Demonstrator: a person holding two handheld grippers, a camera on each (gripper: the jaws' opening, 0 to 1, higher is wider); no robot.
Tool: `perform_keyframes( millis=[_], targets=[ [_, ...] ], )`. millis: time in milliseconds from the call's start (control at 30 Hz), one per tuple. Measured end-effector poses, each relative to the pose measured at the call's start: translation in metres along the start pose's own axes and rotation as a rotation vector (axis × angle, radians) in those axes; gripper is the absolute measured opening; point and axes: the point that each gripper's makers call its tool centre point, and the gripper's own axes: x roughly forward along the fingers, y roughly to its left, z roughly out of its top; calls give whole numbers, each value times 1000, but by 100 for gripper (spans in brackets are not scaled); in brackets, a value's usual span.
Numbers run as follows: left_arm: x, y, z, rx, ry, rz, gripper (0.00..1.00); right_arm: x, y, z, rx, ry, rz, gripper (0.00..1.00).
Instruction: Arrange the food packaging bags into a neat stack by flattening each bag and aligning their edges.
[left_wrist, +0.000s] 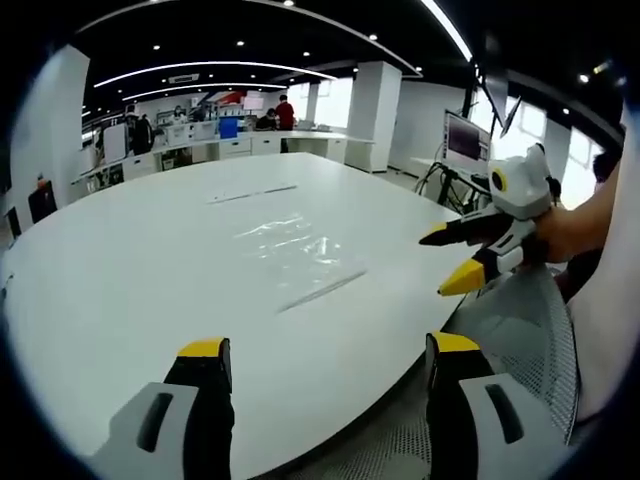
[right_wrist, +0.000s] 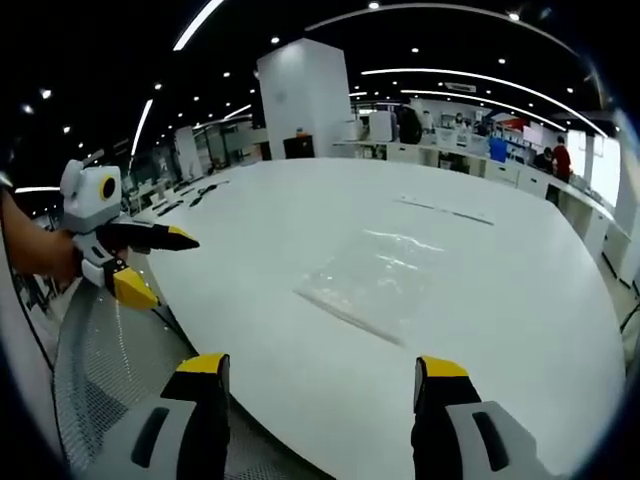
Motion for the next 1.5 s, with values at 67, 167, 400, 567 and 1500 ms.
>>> perform_keyframes(
  millis=[67,167,400,567,1500],
  targets=[
    [-3,0,0,6,1,1,78,0,0,1,1,-2,-2,75],
    [-5,1,-1,8,1,4,78,-2,3,2,0,-2,-4,75],
    [-13,3,-6,2,6,15,79,-4,6,4,-9,-12,-8,75],
    [-15,2,-7,5,6,18,79,-5,7,4,-10,-12,-12,75],
    [-19,9,-11,26,-4,10,77,-3,14,3,5,-32,-15,74]
  ],
)
